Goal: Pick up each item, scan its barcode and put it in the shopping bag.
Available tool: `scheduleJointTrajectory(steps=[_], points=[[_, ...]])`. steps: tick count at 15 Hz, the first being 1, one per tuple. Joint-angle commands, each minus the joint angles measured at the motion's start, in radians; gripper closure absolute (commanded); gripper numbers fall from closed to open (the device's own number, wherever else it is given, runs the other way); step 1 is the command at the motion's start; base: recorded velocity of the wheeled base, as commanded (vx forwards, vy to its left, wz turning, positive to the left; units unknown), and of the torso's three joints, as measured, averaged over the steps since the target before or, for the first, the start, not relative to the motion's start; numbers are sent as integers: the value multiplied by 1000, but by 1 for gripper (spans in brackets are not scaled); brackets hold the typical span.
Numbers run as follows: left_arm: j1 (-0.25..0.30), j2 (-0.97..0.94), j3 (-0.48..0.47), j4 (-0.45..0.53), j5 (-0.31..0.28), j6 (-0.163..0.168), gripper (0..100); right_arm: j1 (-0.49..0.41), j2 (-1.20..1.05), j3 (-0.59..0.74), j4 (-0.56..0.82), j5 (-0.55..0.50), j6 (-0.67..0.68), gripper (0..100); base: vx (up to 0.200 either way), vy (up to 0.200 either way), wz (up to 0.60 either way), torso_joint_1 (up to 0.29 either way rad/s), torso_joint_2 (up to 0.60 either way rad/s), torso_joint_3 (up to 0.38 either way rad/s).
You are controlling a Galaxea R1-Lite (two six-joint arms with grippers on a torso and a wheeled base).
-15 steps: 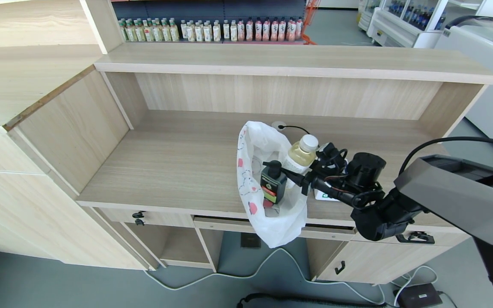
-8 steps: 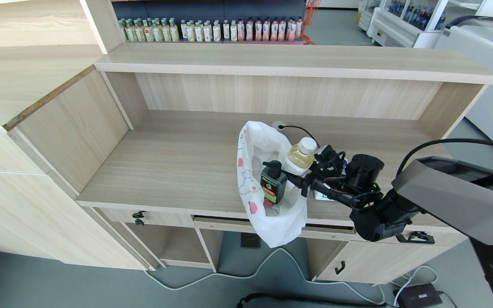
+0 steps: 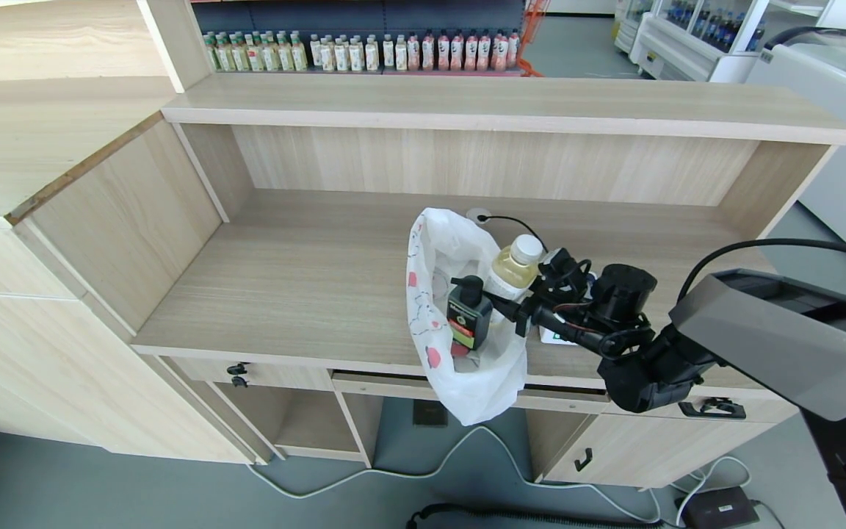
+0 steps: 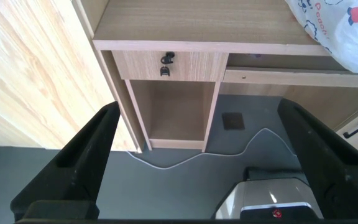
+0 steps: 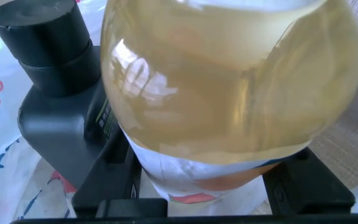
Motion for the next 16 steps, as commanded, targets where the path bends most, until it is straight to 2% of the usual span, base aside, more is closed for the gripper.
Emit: scheduleJointTrajectory(steps=[1,9,10,16], points=[[0,0,0,0,0,0,0,2,7,-9,1,1,1,100,0,0,0,0,0,0],[0,0,0,0,0,0,0,2,27,-12,-1,2,-4,100,0,0,0,0,0,0],[0,0,0,0,0,0,0,2,27,-12,-1,2,-2,0,0,0,0,0,0,0],[0,0,0,0,0,0,0,1,8,-17,-2,2,2,0,0,0,0,0,0,0]])
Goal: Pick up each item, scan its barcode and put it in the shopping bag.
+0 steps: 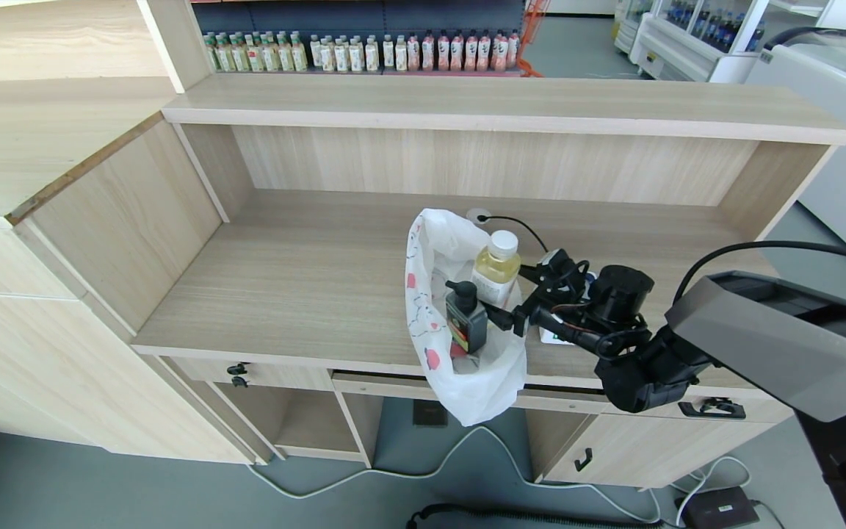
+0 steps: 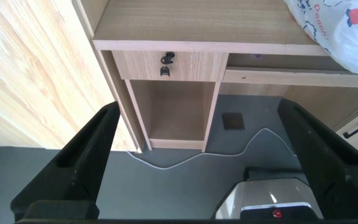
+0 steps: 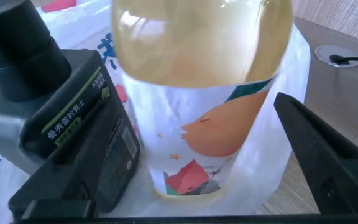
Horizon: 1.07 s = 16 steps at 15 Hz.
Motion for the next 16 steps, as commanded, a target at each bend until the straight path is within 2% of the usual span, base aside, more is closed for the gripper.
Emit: scheduleJointTrajectory(steps=[1,3,6,9,11,14,16], points=[[0,0,0,0,0,0,0,-5,-21,-2,-2,8,0,0,0,0,0,0,0,0],[0,0,0,0,0,0,0,-18,-42,-1,-2,48,1,0,0,0,0,0,0,0],[0,0,0,0,0,0,0,-35,-110,19,2,50,29,0,0,0,0,0,0,0],[0,0,0,0,0,0,0,-40,-235,47,9,51,116,0,0,0,0,0,0,0],[0,0,0,0,0,0,0,-41,-418,120,15,48,204,0,0,0,0,0,0,0],[0,0,0,-2,0,0,0,-57,-657,271,157,1,225,0,0,0,0,0,0,0],[0,0,0,0,0,0,0,-71,-829,389,291,-101,225,0,0,0,0,0,0,0]])
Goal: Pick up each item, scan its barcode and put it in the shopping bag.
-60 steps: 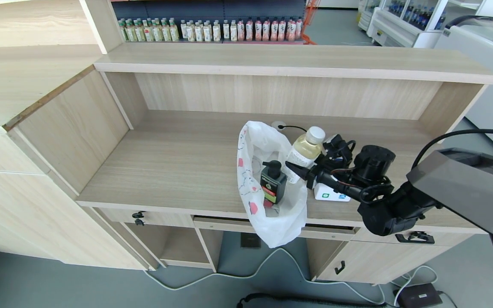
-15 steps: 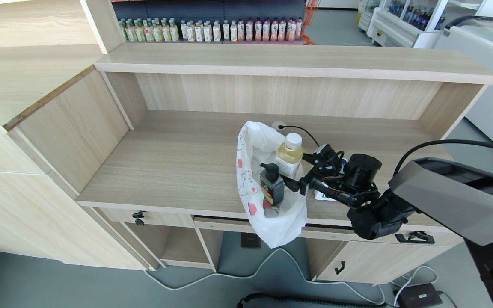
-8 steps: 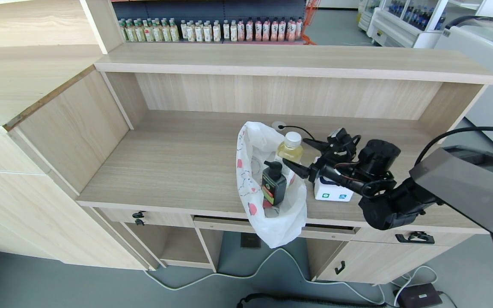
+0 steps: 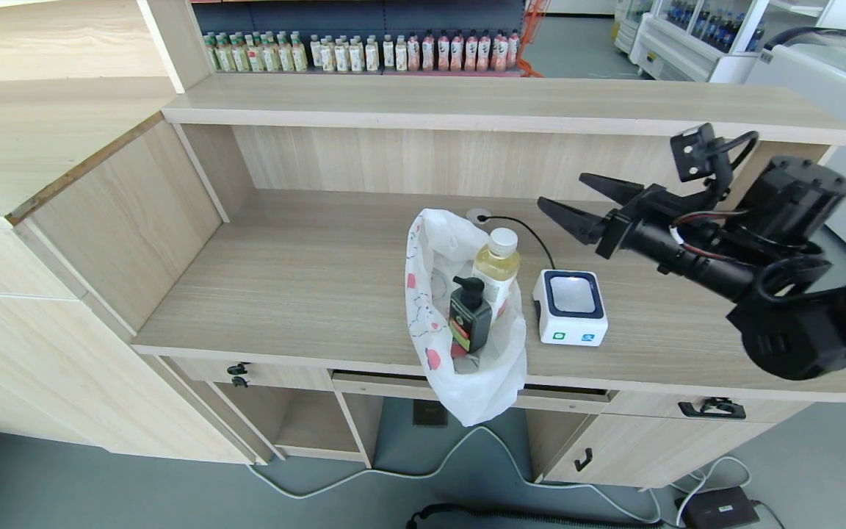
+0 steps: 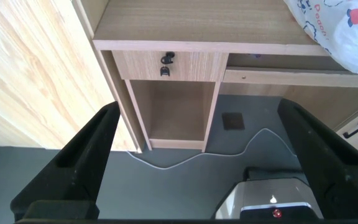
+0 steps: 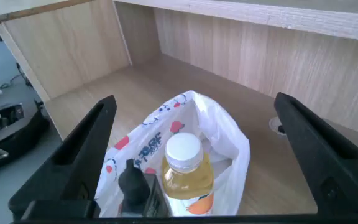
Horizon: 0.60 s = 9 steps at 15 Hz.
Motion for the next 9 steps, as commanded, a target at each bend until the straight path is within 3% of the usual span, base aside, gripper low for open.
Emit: scheduleJointTrajectory(steps=[1,4,7,9], points=[[0,0,0,0,0,0,0,-39,-363,230,195,-125,10,0,0,0,0,0,0,0],[0,0,0,0,0,0,0,-113,-648,430,420,-228,-11,0,0,0,0,0,0,0],[0,0,0,0,0,0,0,-125,-901,604,635,-493,-16,0,0,0,0,0,0,0],[0,0,0,0,0,0,0,-125,-1082,675,813,-575,-16,0,0,0,0,0,0,0]])
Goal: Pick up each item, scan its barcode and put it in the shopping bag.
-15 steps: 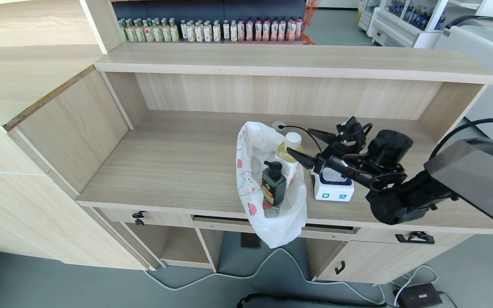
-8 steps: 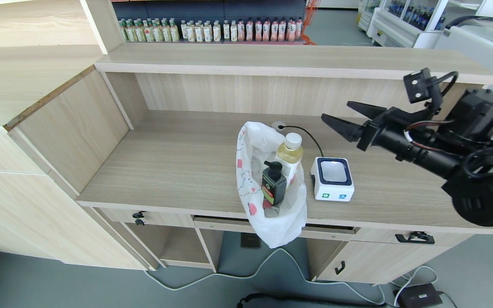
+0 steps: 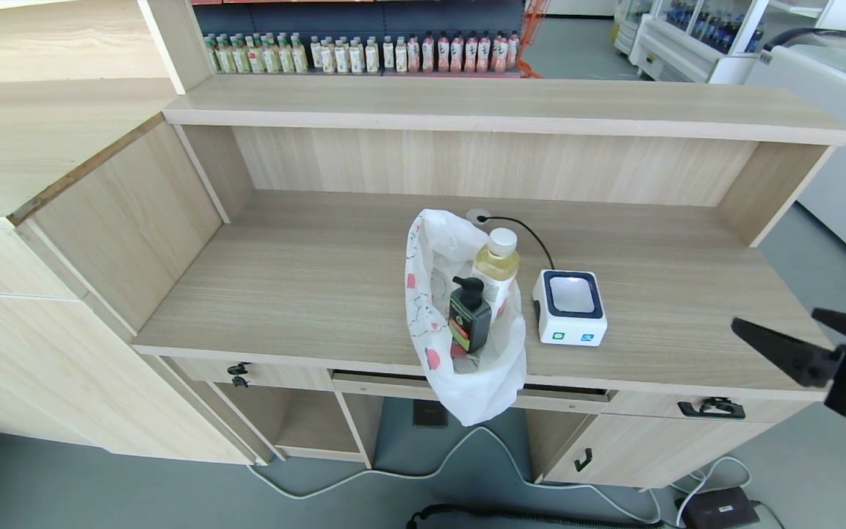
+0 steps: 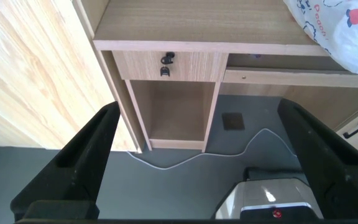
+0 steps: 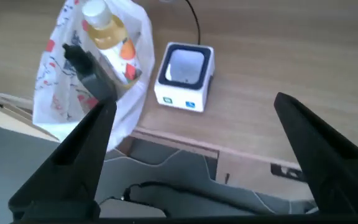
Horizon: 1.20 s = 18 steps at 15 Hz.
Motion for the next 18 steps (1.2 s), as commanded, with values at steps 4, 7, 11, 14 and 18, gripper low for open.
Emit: scheduleJointTrajectory(steps=[4,7,11,14,18], points=[[0,0,0,0,0,0,0,-72,-531,205,381,-106,3,0,0,0,0,0,0,0],[0,0,0,0,0,0,0,-104,-749,331,381,-60,0,0,0,0,0,0,0,0],[0,0,0,0,0,0,0,-104,-990,381,505,-35,-7,0,0,0,0,0,0,0],[0,0,0,0,0,0,0,-112,-1018,381,519,-34,-33,0,0,0,0,0,0,0],[0,0,0,0,0,0,0,-127,-1047,381,519,-38,-33,0,0,0,0,0,0,0]])
